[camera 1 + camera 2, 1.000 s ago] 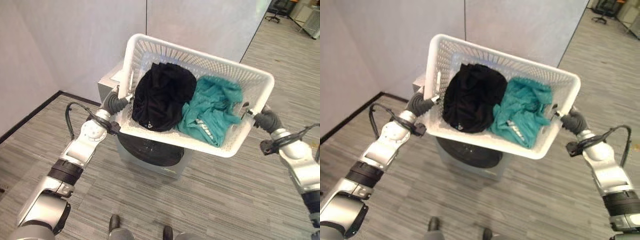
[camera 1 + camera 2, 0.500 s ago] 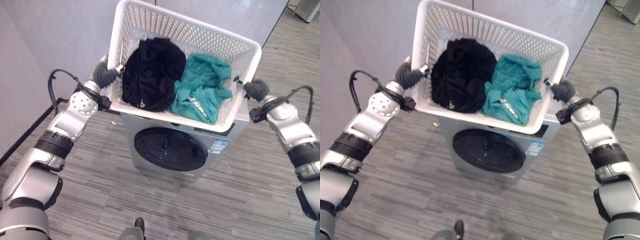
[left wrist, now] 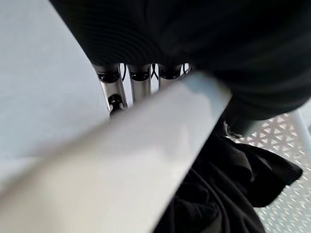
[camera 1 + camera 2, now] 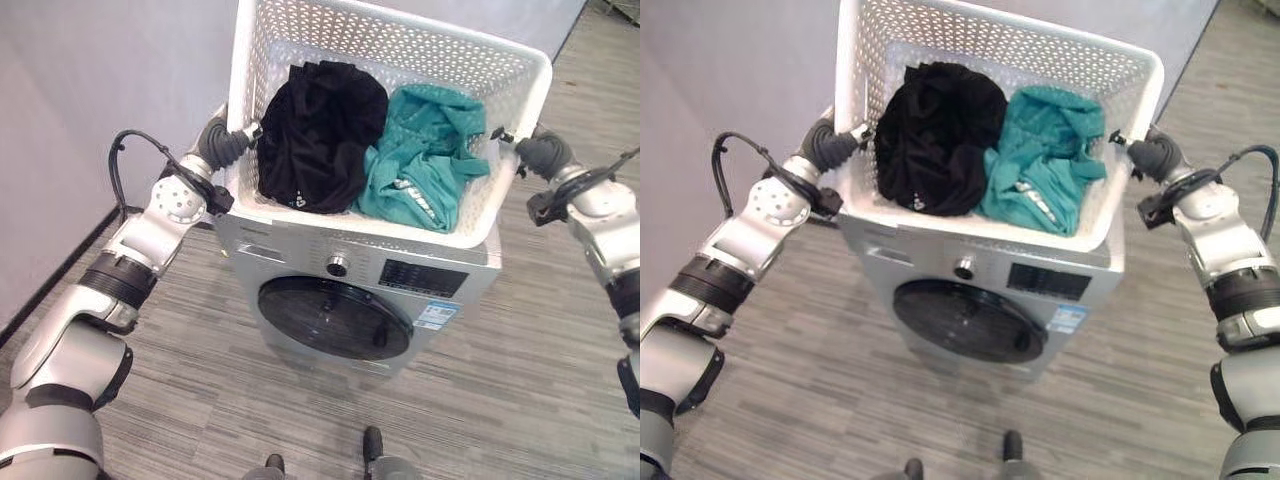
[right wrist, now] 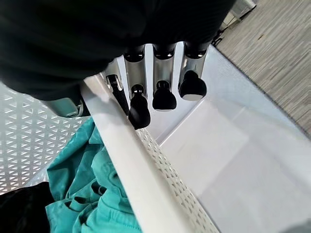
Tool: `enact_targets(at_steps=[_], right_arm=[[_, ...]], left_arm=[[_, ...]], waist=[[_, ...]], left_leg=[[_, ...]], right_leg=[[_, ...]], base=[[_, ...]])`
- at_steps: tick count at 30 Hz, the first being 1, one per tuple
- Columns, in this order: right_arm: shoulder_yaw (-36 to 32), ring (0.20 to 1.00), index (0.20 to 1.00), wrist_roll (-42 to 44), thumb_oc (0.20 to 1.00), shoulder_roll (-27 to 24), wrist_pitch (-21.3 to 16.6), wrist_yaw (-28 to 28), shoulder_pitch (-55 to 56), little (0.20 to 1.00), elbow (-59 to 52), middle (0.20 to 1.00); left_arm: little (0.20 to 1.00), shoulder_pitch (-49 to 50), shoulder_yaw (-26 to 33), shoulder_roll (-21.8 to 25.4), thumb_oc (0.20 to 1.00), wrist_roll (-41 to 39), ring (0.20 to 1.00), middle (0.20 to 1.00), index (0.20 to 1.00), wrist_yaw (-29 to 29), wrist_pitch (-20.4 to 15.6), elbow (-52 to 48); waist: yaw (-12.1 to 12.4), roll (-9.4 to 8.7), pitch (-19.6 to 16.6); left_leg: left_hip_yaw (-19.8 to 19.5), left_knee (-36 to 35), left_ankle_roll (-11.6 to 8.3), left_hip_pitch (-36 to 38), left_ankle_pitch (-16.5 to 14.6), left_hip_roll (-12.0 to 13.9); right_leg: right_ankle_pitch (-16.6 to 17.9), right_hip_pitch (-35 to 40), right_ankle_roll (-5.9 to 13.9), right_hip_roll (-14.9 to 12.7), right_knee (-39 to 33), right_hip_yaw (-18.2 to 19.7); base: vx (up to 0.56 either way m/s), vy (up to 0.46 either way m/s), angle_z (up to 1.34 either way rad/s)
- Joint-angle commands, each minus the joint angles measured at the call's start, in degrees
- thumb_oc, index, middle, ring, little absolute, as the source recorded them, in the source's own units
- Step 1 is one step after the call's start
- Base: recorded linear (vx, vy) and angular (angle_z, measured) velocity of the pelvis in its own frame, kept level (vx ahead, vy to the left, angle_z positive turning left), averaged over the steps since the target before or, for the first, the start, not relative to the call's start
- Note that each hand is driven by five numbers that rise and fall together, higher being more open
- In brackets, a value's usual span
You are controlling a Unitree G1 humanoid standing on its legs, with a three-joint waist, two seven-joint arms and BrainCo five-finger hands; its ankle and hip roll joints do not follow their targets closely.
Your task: Grab the laundry basket,head to the washer,open it,put in the laundry and shut it.
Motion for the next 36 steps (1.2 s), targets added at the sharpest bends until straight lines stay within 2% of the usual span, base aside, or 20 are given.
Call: enact_targets(at_steps=[1, 2, 3, 5, 6, 7, 8, 9, 10, 12, 15, 16, 17, 18, 19, 20, 21, 22, 29, 36], right_arm=[[-0.1, 0.2, 0.2, 1.6, 0.2, -10.7, 1.6, -3.3, -1.9, 0.2, 11.3, 0.2], [1.1, 0.2, 0.2, 1.8, 0.2, -10.3, 1.4, -3.4, -3.4, 0.2, 12.7, 0.2], [1.8, 0.2, 0.2, 1.7, 0.2, -10.1, 1.4, -3.5, -4.1, 0.2, 12.9, 0.2], [4.4, 0.2, 0.2, 1.3, 0.2, -8.9, 1.8, -3.2, -6.4, 0.2, 13.5, 0.2], [5.3, 0.2, 0.2, 1.3, 0.2, -8.5, 2.0, -3.2, -6.9, 0.2, 13.9, 0.2], [5.8, 0.2, 0.2, 1.4, 0.2, -8.4, 2.7, -2.7, -7.1, 0.2, 14.0, 0.2], [5.8, 0.2, 0.2, 1.4, 0.2, -8.4, 2.7, -2.7, -7.1, 0.2, 14.0, 0.2], [6.4, 0.2, 0.2, 0.5, 0.2, -8.5, 2.9, -2.0, -6.9, 0.2, 14.1, 0.2], [6.4, 0.2, 0.2, 0.5, 0.2, -8.5, 2.9, -2.0, -6.9, 0.2, 14.2, 0.2], [7.0, 0.2, 0.2, -0.6, 0.2, -7.5, 3.5, -0.4, -6.0, 0.2, 16.7, 0.2], [9.8, 0.2, 0.2, -2.5, 0.2, -5.9, 4.1, 0.5, -8.7, 0.2, 22.3, 0.2], [10.4, 0.235, 0.235, -2.9, 0.235, -5.2, 4.4, 0.6, -9.7, 0.235, 24.1, 0.235], [11.2, 0.445, 0.445, -3.1, 0.445, -4.1, 4.5, 0.8, -11.0, 0.445, 26.4, 0.445], [11.2, 0.57, 0.57, -3.1, 0.57, -4.1, 4.5, 0.8, -11.1, 0.57, 26.4, 0.57], [12.2, 1.0, 1.0, -4.0, 1.0, -2.7, 4.9, 1.2, -12.6, 1.0, 29.1, 1.0], [12.2, 1.0, 1.0, -4.0, 1.0, -2.7, 4.9, 1.2, -12.6, 1.0, 29.1, 1.0], [12.8, 1.0, 1.0, -4.5, 1.0, -1.9, 5.3, 1.5, -13.3, 1.0, 31.0, 1.0], [12.9, 1.0, 1.0, -4.5, 1.0, -1.8, 5.3, 1.5, -13.5, 1.0, 31.1, 1.0], [12.1, 1.0, 1.0, -5.1, 1.0, 1.5, 5.2, -0.3, -16.8, 1.0, 37.6, 1.0], [9.2, 1.0, 1.0, -3.5, 1.0, 0.2, 4.6, -2.4, -16.2, 1.0, 38.3, 1.0]], left_arm=[[0.2, -6.1, 3.8, 7.5, 0.2, -4.7, 0.2, 0.2, 0.2, 3.8, -0.8, 8.6], [0.2, -6.9, 3.5, 7.6, 0.2, -5.0, 0.2, 0.2, 0.2, 3.8, -0.7, 9.7], [0.2, -7.3, 3.2, 7.8, 0.2, -5.3, 0.2, 0.2, 0.2, 3.7, -0.5, 9.6], [0.2, -8.4, 2.4, 8.6, 0.2, -6.3, 0.2, 0.2, 0.2, 3.3, -0.1, 9.9], [0.2, -8.7, 2.0, 8.9, 0.2, -6.6, 0.2, 0.2, 0.2, 3.0, 0.1, 10.4], [0.2, -8.8, 1.7, 8.8, 0.2, -7.4, 0.2, 0.2, 0.2, 2.5, 0.5, 10.8], [0.2, -8.8, 1.7, 8.8, 0.2, -7.4, 0.2, 0.2, 0.2, 2.5, 0.5, 10.8], [0.2, -9.1, 1.1, 8.9, 0.2, -6.8, 0.2, 0.2, 0.2, 2.1, 0.7, 11.7], [0.2, -9.2, 1.0, 8.9, 0.2, -6.8, 0.2, 0.2, 0.2, 2.1, 0.7, 11.7], [0.2, -9.7, -0.8, 8.7, 0.2, -3.4, 0.2, 0.2, 0.2, 1.6, 1.4, 13.6], [0.2, -11.3, -3.5, 7.1, 0.2, -2.7, 0.2, 0.2, 0.2, 0.6, 2.0, 17.5], [0.2, -12.0, -4.3, 6.6, 0.2, -2.7, 0.2, 0.2, 0.2, 0.3, 2.1, 18.9], [0.2, -13.1, -5.2, 6.0, 0.2, -2.7, 0.2, 0.2, 0.2, 0.1, 2.1, 20.7], [0.272, -13.1, -5.2, 6.0, 0.272, -2.7, 0.272, 0.272, 0.272, 0.1, 2.1, 20.8], [0.548, -13.9, -6.1, 5.2, 0.548, -3.3, 0.548, 0.548, 0.548, -0.6, 2.3, 22.6], [0.595, -13.9, -6.1, 5.2, 0.595, -3.3, 0.595, 0.595, 0.595, -0.7, 2.3, 22.6], [0.956, -14.5, -6.7, 4.9, 0.956, -3.7, 0.956, 0.956, 0.956, -0.8, 2.4, 23.4], [1.0, -14.6, -6.7, 4.9, 1.0, -3.7, 1.0, 1.0, 1.0, -0.8, 2.3, 23.5], [1.0, -15.8, -7.4, 2.2, 1.0, -3.8, 1.0, 1.0, 1.0, -1.0, 2.5, 29.5], [1.0, -13.7, -4.6, 2.5, 1.0, -5.5, 1.0, 1.0, 1.0, 0.9, 1.6, 27.3]], waist=[[1.2, -0.75, -6.5], [1.1, -0.85, -6.2], [1.4, -1.16, -5.9], [2.0, -1.72, -4.9], [2.0, -1.82, -4.6], [2.2, -2.19, -4.3], [2.2, -2.21, -4.3], [2.9, -2.24, -4.2], [3.0, -2.31, -4.1], [3.1, -1.46, -5.0], [3.5, -0.94, -5.9], [3.6, -0.76, -6.2], [3.7, -0.47, -6.3], [3.7, -0.46, -6.2], [3.9, -0.08, -6.6], [3.9, -0.07, -6.6], [4.1, 0.16, -6.8], [4.1, 0.17, -6.8], [4.4, 1.35, -7.7], [4.6, 1.84, -7.9]], left_leg=[[-2.1, 7.3, -0.46, -1.6, -3.8, 1.5], [-2.5, 11.1, -1.28, -2.8, -1.9, 2.6], [-2.7, 14.1, -1.25, -4.0, -0.4, 2.9], [-4.2, 20.6, -0.69, -6.7, 1.5, 3.0], [-4.5, 21.1, -0.28, -7.9, 2.1, 3.4], [-3.2, 17.4, 0.02, -9.1, 1.6, 4.1], [-3.1, 17.3, 0.03, -9.0, 1.6, 4.1], [-3.0, 12.8, -0.15, -10.6, 1.1, 3.6], [-2.8, 12.6, -0.12, -10.4, 1.2, 3.5], [-3.0, 7.5, -0.51, -8.5, 1.0, 3.4], [-2.4, 5.1, -0.57, -6.6, 1.1, 2.7], [-2.1, 4.5, -0.53, -6.1, 1.1, 2.6], [-1.7, 3.5, -0.42, -5.3, 1.2, 2.4], [-1.7, 3.5, -0.42, -5.3, 1.2, 2.4], [-1.4, 2.6, -0.21, -4.6, 1.2, 2.1], [-1.4, 2.6, -0.21, -4.6, 1.2, 2.1], [-1.2, 2.1, -0.06, -4.3, 1.2, 1.9], [-1.1, 2.0, -0.06, -4.2, 1.2, 1.9], [-0.5, -1.7, 0.77, -2.7, 2.0, 0.6], [-0.7, -3.0, 0.98, -2.5, 2.2, 0.0]], right_leg=[[-7.5, -1.8, 1.74, -1.0, 5.9, 0.1], [-8.0, -1.1, 0.8, 0.2, 5.9, -0.3], [-8.3, -0.6, 0.23, 0.6, 6.0, -0.3], [-8.9, 0.1, -0.82, 1.6, 6.1, 0.3], [-9.5, 0.4, -1.03, 1.9, 6.3, 0.1], [-10.1, 0.5, -0.8, 1.5, 6.6, 0.0], [-10.1, 0.5, -0.8, 1.5, 6.6, 0.0], [-10.8, 1.0, -0.61, 1.6, 6.8, 0.2], [-10.8, 1.1, -0.58, 1.5, 6.9, 0.3], [-11.3, 1.4, -0.14, 1.8, 7.6, 1.2], [-10.8, 2.1, 0.46, 0.7, 6.7, 1.4], [-10.7, 2.2, 0.66, 0.4, 6.5, 1.4], [-10.4, 2.5, 0.88, 0.0, 6.1, 1.6], [-10.4, 2.5, 0.88, 0.0, 6.1, 1.6], [-10.1, 2.6, 1.23, -0.5, 5.6, 1.6], [-10.1, 2.6, 1.23, -0.5, 5.6, 1.6], [-10.0, 2.6, 1.42, -0.8, 5.5, 1.7], [-10.0, 2.6, 1.43, -0.8, 5.5, 1.7], [-9.2, 2.6, 2.58, -2.1, 4.3, 1.2], [-8.7, 2.8, 3.02, -2.7, 3.2, 0.6]], base=[[0.06, -0.177, 0.09], [0.07, -0.235, 0.03], [0.04, -0.211, -0.03], [0.02, -0.149, -0.05], [0.07, -0.082, -0.28], [0.06, -0.036, -0.21], [0.1, 0.023, -0.04], [0.05, 0.029, 0.13], [0.08, 0.063, 0.19], [0.12, 0.114, 0.06], [0.09, 0.097, -0.26], [0.09, 0.13, -0.22], [0.04, 0.063, -0.22], [0.06, 0.089, -0.22], [0.04, 0.056, -0.07], [0.06, 0.087, 0.02], [0.02, 0.032, 0.06], [0.06, 0.072, 0.09], [0.04, 0.054, -0.01], [0.01, 0.009, 0.01]])
